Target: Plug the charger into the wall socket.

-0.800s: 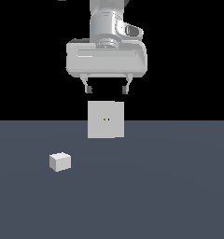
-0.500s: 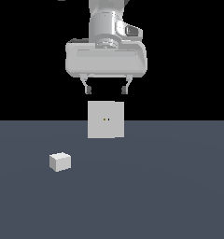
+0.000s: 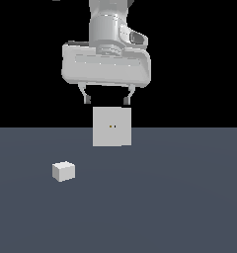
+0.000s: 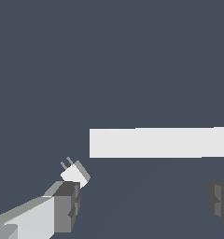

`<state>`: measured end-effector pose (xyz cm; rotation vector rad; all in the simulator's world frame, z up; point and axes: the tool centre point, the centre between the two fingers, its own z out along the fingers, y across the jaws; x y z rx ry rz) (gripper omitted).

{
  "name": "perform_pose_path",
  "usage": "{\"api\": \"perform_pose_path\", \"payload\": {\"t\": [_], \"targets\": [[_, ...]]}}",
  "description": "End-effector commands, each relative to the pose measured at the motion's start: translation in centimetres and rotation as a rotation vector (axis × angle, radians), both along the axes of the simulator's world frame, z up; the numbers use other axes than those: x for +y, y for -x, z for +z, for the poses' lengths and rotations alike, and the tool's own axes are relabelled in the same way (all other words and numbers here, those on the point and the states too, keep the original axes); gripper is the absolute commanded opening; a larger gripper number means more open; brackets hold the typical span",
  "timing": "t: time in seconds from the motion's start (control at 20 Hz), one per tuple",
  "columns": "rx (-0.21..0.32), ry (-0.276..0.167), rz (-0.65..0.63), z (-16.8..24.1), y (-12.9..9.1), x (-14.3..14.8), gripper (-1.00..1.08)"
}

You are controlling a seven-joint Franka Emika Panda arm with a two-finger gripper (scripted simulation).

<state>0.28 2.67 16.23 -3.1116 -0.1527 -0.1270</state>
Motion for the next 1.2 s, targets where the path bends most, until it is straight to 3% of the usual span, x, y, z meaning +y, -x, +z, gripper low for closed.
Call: {"api": "perform_pose_path", "payload": {"t": [0.0,1.15], "targets": [[-0.021,-0.007,0.038,-0.6,0.3,0.5,1.00],[-0.265,-0.100,0.466,-6.9,3.5,6.1,1.00]]}}
